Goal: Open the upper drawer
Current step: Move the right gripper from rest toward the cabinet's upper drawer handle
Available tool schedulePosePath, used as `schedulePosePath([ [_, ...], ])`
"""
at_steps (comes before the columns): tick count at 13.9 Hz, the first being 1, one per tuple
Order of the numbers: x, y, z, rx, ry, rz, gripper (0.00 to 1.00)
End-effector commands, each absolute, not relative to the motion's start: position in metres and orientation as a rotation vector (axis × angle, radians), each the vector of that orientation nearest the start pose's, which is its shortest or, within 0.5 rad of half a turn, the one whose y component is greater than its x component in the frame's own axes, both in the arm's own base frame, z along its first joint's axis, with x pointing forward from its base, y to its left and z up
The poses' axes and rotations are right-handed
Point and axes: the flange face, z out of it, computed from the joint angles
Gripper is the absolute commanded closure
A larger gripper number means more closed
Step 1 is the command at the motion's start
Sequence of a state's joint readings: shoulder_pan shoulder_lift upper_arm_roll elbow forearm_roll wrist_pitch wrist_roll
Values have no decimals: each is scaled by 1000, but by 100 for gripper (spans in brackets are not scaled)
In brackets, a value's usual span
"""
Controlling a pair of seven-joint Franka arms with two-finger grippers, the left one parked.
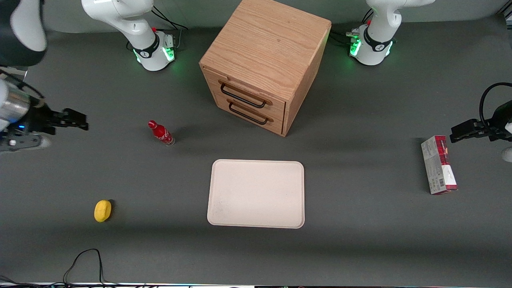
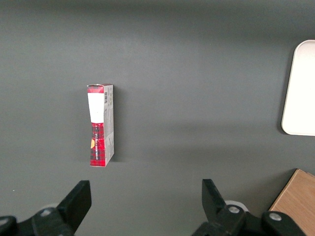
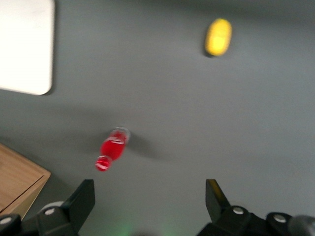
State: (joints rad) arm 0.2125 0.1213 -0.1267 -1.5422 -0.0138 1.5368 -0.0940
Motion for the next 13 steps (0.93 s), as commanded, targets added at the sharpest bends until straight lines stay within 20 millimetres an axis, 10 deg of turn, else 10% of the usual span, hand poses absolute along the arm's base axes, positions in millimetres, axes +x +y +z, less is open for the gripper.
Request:
schedulePosePath([
  [1, 590, 131, 560, -3110, -466, 212, 0],
  [9, 541, 332, 532, -2877, -865, 223, 0],
  [13, 503, 395, 528, -2865, -1030, 202, 0],
])
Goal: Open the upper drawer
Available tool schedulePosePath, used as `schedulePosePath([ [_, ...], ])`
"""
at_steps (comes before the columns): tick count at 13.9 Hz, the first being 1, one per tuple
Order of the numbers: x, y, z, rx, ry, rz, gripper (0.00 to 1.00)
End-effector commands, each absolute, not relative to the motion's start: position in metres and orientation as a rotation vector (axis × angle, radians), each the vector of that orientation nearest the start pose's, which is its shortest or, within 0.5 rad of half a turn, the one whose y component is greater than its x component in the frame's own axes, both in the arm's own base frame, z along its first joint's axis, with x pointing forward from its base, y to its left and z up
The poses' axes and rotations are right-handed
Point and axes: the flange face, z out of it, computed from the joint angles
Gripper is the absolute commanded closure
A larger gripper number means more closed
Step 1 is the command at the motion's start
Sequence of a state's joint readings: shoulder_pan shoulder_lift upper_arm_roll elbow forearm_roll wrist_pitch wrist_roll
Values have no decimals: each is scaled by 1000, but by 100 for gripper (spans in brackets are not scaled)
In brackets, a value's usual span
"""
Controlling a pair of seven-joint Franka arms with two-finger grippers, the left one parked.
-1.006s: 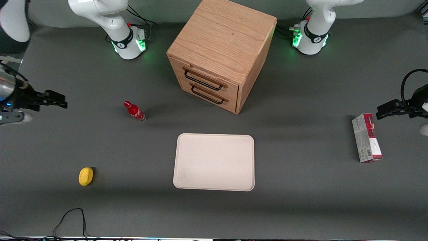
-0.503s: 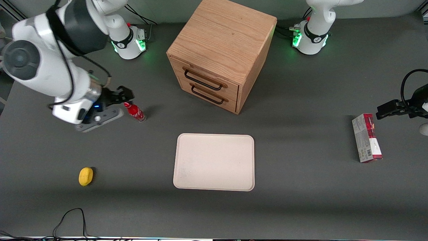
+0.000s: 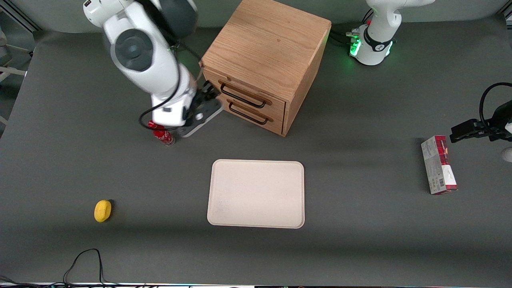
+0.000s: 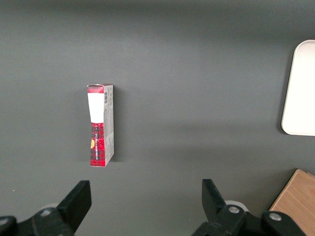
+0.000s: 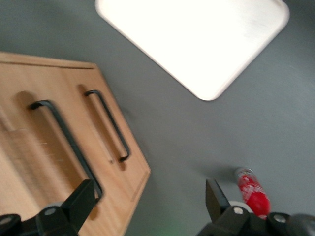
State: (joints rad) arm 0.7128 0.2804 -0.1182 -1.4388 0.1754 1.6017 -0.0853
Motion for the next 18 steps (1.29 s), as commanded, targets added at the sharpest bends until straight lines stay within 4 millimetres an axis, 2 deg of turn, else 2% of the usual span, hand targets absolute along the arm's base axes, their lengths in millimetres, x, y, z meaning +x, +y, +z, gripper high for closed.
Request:
schedulePosePath([
  [1, 495, 405, 528, -2871, -1062, 198, 0],
  [4, 478, 428, 529, -2847, -1125, 162, 0],
  [6, 459, 454, 529, -2816, -1193, 126, 0],
  [7, 451, 459, 529, -2805, -1220, 124, 0],
  [9, 447, 456, 525, -2791, -1254, 136, 0],
  [13, 455, 440, 523, -2667, -1474, 139, 0],
  [18, 468, 418, 518, -2586, -1536, 149, 0],
])
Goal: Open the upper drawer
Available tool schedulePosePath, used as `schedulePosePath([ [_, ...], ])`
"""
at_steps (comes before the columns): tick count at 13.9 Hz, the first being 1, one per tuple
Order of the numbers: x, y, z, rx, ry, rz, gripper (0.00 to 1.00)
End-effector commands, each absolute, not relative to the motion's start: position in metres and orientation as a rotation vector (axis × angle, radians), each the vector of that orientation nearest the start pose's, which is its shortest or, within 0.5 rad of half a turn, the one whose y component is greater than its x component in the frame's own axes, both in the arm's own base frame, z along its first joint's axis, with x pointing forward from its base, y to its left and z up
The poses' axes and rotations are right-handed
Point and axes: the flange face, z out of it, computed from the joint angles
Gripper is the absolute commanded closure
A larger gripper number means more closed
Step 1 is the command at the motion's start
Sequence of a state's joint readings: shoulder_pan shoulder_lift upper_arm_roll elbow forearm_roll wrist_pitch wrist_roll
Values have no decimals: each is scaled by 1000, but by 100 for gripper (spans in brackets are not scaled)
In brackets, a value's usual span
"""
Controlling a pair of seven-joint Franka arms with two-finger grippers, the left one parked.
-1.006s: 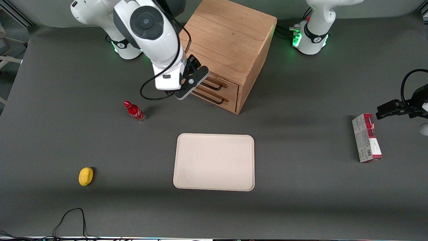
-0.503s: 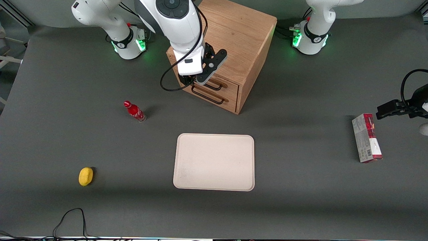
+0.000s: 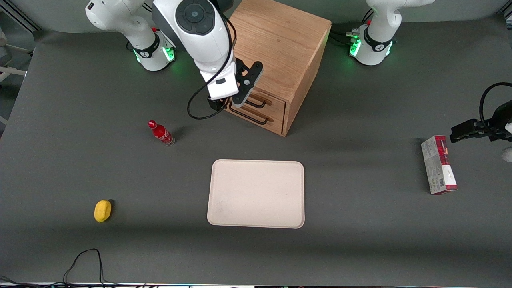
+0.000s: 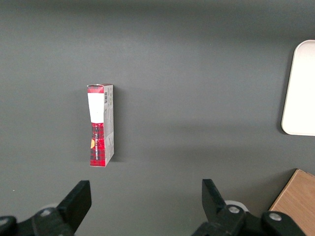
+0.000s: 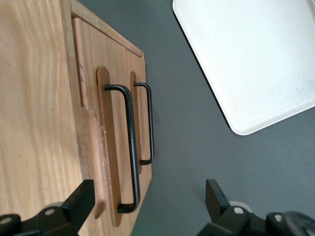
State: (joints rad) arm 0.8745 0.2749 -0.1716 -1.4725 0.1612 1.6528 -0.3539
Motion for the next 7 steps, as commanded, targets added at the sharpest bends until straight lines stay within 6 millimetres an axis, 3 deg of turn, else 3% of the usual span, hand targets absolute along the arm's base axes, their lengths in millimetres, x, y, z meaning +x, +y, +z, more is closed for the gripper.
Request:
schedulePosePath([
  [1, 470, 416, 517, -2553, -1513, 157, 0],
  [7, 470, 410, 496, -2549, -1480, 152, 0],
])
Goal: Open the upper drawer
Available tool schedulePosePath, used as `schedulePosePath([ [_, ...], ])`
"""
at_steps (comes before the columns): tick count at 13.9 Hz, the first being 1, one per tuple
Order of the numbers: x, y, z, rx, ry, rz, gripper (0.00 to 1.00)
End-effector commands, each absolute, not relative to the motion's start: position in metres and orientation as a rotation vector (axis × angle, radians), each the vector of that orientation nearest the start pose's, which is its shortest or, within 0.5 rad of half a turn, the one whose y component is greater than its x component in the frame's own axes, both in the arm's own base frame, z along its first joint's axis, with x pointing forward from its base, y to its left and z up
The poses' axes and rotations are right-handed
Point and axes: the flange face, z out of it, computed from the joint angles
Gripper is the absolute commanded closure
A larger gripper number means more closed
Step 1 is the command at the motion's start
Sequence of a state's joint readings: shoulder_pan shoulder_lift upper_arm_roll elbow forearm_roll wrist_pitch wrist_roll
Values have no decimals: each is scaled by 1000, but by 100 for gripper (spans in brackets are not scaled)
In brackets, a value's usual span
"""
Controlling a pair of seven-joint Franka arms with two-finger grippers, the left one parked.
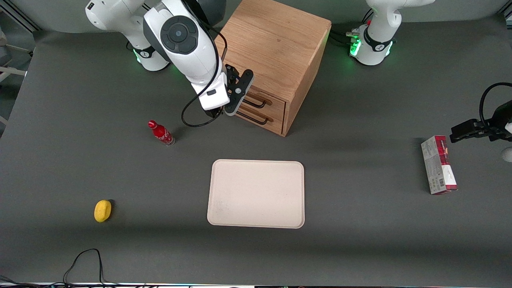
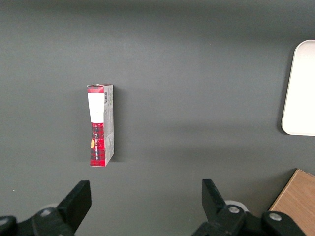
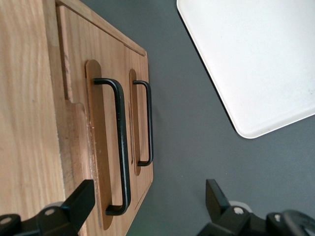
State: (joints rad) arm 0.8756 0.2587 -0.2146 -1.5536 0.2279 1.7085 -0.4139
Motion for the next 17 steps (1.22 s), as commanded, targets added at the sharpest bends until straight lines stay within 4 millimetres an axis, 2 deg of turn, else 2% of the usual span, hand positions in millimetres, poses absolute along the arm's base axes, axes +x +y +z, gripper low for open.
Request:
schedulePosePath([
  [1, 470, 412, 493, -2551, -1478, 148, 0],
  [2, 471, 413, 488, -2553, -1476, 143, 0],
  [4, 468, 412, 465, -2562, -1466, 128, 0],
  [6, 467, 410, 455, -2569, -1459, 127, 0],
  [10, 465, 414, 443, -2570, -1465, 114, 0],
  [13, 460, 420, 441, -2561, -1481, 114, 0],
  [17, 458, 417, 425, -2570, -1481, 119, 0],
])
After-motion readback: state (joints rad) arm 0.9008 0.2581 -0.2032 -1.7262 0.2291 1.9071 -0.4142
